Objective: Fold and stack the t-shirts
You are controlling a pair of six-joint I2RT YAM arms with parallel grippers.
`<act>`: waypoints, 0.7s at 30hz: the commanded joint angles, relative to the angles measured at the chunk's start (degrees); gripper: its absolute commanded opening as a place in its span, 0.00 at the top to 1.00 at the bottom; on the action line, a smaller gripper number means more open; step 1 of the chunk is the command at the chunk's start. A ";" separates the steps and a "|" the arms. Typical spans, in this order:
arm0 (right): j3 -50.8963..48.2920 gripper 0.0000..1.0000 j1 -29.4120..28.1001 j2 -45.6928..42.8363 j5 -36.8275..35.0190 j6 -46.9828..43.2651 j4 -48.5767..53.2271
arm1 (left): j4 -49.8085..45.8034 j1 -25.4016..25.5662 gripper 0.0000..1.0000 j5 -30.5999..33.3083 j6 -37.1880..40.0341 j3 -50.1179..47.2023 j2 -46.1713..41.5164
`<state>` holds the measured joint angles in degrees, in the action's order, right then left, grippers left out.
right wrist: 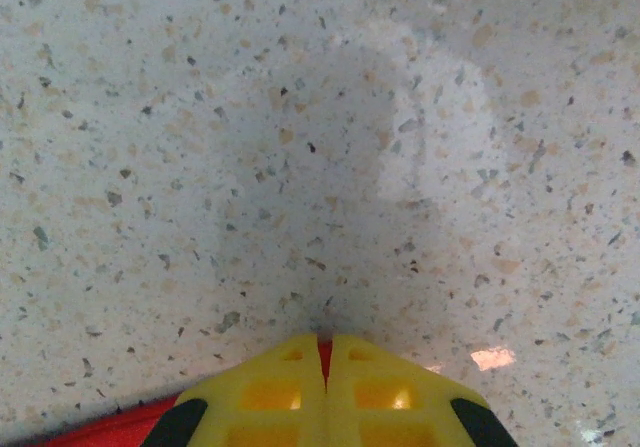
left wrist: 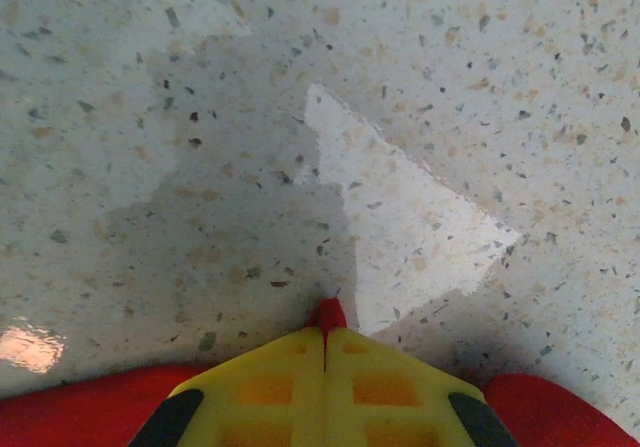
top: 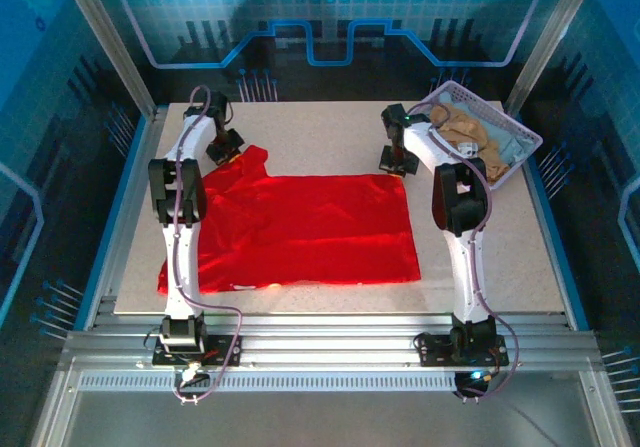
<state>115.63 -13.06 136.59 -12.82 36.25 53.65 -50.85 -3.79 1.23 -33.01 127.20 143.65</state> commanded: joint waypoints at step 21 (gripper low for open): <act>-15.91 1.00 -0.36 -18.74 1.25 -9.00 -9.52 | 5.79 0.10 1.00 4.53 0.24 -41.76 -47.80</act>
<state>102.39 -13.10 121.93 -11.53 29.19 45.71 -44.56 -3.79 3.88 -33.04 89.12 101.65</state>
